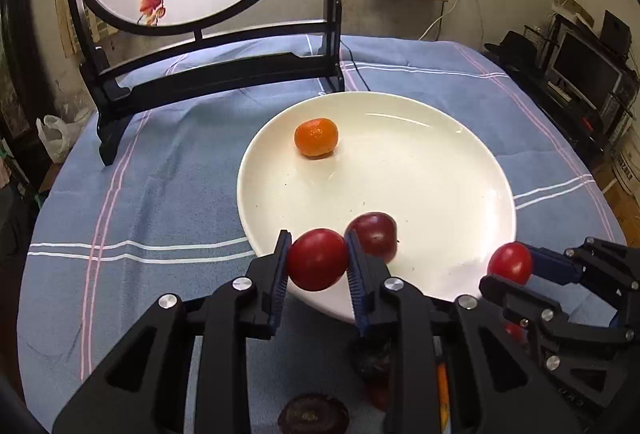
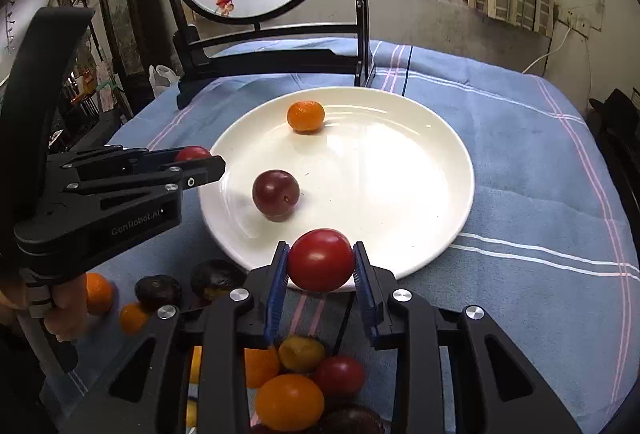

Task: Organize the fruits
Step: 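Lower both red tomatoes onto the white plate while both tools open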

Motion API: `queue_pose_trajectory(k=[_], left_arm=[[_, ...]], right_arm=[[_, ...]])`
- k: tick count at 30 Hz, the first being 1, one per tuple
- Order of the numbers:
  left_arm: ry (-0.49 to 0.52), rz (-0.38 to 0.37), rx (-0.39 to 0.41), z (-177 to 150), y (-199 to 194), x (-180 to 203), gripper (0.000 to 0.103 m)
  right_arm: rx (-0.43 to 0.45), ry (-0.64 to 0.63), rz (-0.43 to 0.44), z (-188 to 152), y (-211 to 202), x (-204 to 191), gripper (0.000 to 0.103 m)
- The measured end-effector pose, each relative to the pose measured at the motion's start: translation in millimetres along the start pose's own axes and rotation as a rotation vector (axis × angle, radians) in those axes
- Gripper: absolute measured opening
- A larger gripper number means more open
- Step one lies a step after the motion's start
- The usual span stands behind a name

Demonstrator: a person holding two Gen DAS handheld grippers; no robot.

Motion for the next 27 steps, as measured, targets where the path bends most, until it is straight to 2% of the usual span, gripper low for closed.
queue_pose_trajectory(k=[3,4,5,6,7,12,17,20,24,27], left_arm=[[0.004,0.013,-0.008,3,17,0,0.028],[-0.003,0.020,-0.017,3,24,1,0.034],[-0.012,0.025,-0.020,3,27,1,0.054],[-0.018,0.039,-0.022,3,29,1,0.065],[-0.027,0.063,-0.015,3,28,0,0.074],[-0.076,0.037,0.004,0,4,-7,0.075],[-0.119,0.043,0.052,-13,-37,-22,0.087],[-0.094,0.085,0.074,-28,-56,-27,0.087],[-0.100,0.058,0.061,-54,-78,-29,0.087],[-0.081,0.065,0.064,-75,-98,-29,0.089]], right_arm=[[-0.021,0.025,0.003,-3,18,4,0.033],[-0.028,0.046,0.010,-3,26,7,0.040],[-0.036,0.059,0.012,-3,29,8,0.049],[-0.040,0.084,-0.007,-4,32,12,0.065],[-0.023,0.097,-0.017,-3,30,14,0.065],[0.003,0.108,0.000,-6,5,15,0.066],[-0.007,0.090,0.000,-22,-29,16,0.068],[-0.016,0.075,-0.013,-38,-52,16,0.068],[-0.008,0.092,-0.021,-59,-84,14,0.068],[-0.019,0.092,-0.009,-77,-102,3,0.068]])
Point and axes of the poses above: each gripper's, at about its wrist camera, not at the fingertips, and y roughly the way its jaws point, x to its right, z to its top, the point moved 1 cm from there along y, roughly the way its jaws point, and after that the axes turned 13 degrees about x, right-handed, at the moved point
